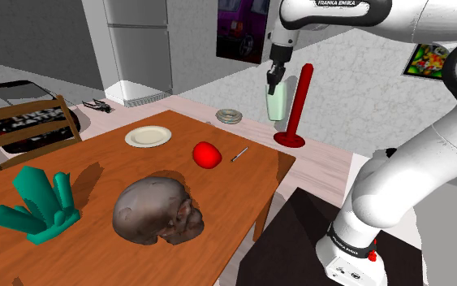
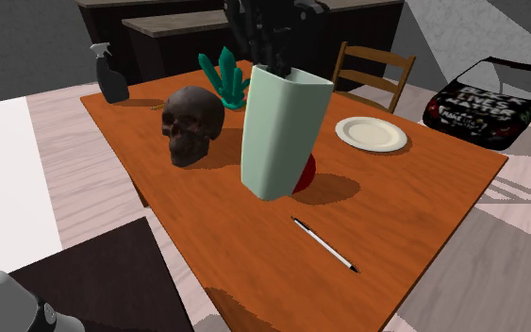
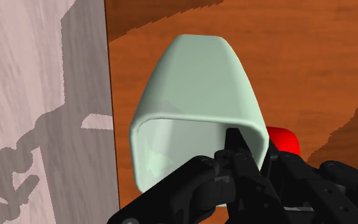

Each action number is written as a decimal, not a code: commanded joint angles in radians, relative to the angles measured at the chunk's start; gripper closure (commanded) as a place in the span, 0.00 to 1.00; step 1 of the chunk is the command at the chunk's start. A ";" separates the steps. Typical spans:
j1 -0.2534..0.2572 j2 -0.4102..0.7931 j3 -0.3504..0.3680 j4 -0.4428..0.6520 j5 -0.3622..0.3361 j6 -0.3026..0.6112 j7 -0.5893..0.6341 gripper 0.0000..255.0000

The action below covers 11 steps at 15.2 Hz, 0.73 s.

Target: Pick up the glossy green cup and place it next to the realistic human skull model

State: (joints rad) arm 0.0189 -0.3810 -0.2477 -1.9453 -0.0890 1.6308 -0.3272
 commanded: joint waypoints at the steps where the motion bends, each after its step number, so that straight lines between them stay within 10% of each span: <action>1: 0.001 0.008 0.001 0.036 0.002 -0.028 -0.001 1.00; 11: 0.054 -0.103 0.151 -0.050 0.035 -0.063 0.195 1.00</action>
State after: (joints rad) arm 0.0657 -0.4783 -0.1154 -1.9935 -0.0601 1.5735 -0.1569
